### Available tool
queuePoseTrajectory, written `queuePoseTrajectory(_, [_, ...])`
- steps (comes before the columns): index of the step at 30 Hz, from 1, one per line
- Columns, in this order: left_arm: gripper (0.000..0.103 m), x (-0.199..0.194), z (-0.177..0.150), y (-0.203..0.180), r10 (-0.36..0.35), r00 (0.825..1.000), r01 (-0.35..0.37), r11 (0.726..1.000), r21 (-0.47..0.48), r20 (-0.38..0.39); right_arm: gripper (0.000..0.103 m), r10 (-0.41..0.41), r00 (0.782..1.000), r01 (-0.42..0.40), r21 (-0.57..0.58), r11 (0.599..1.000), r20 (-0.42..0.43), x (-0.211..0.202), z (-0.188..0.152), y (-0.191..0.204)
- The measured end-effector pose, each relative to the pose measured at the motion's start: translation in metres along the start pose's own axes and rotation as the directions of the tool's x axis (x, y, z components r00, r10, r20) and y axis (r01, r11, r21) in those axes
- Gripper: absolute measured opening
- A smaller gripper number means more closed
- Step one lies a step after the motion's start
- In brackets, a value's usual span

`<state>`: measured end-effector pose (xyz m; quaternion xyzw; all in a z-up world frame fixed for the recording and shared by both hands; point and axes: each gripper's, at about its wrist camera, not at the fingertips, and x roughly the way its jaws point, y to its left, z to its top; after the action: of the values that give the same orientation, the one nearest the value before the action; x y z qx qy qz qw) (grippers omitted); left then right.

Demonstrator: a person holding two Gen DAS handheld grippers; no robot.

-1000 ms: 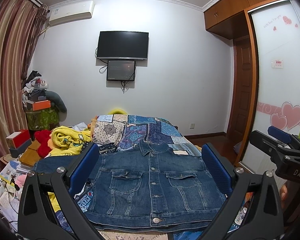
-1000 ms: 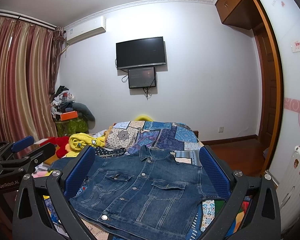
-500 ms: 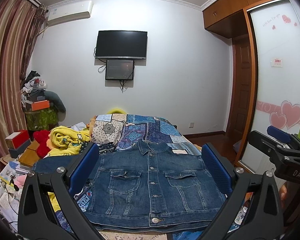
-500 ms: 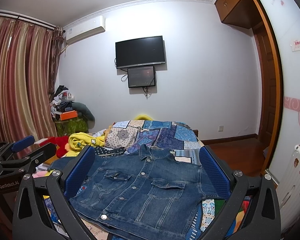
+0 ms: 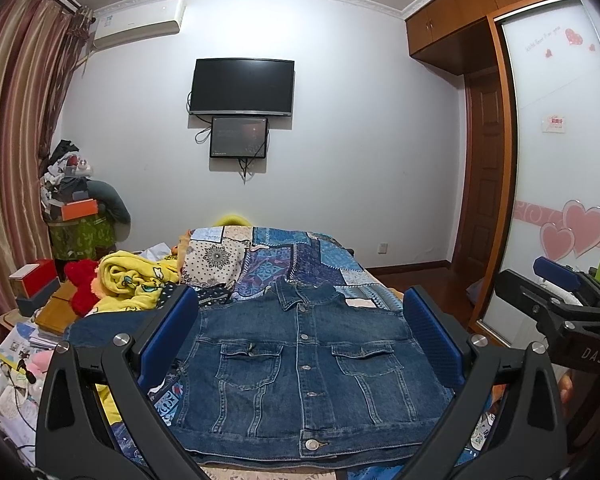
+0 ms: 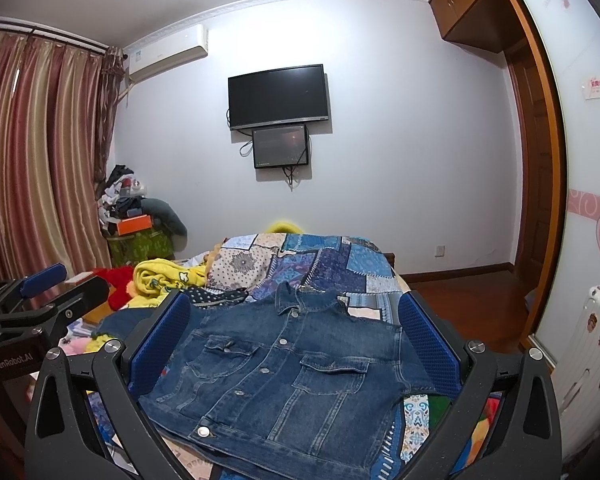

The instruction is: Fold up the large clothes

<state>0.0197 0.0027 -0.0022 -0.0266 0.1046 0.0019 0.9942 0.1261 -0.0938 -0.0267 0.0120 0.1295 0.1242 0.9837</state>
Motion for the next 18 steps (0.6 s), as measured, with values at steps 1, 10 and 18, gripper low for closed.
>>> queuePoseTrajectory(1, [0.103,0.001,0.000,0.000,0.001,1.000,-0.001,1.000,0.001,-0.001,0.103,-0.003,1.000,0.003,-0.001,1.000,-0.004,0.002,0.000,0.001])
queuePoseTrajectory(10, [0.103,0.024,0.001,0.014,0.016,0.999,-0.016,1.000,-0.010,-0.030,0.103,-0.006,0.999,0.006,-0.003,1.000,-0.042,0.022,-0.001,0.000])
queuePoseTrajectory(18, [0.103,0.069,-0.009,0.041,0.061,0.993,-0.064,0.997,-0.029,-0.100,0.103,-0.010,0.992,0.008,-0.014,1.000,-0.126,0.060,-0.012,0.004])
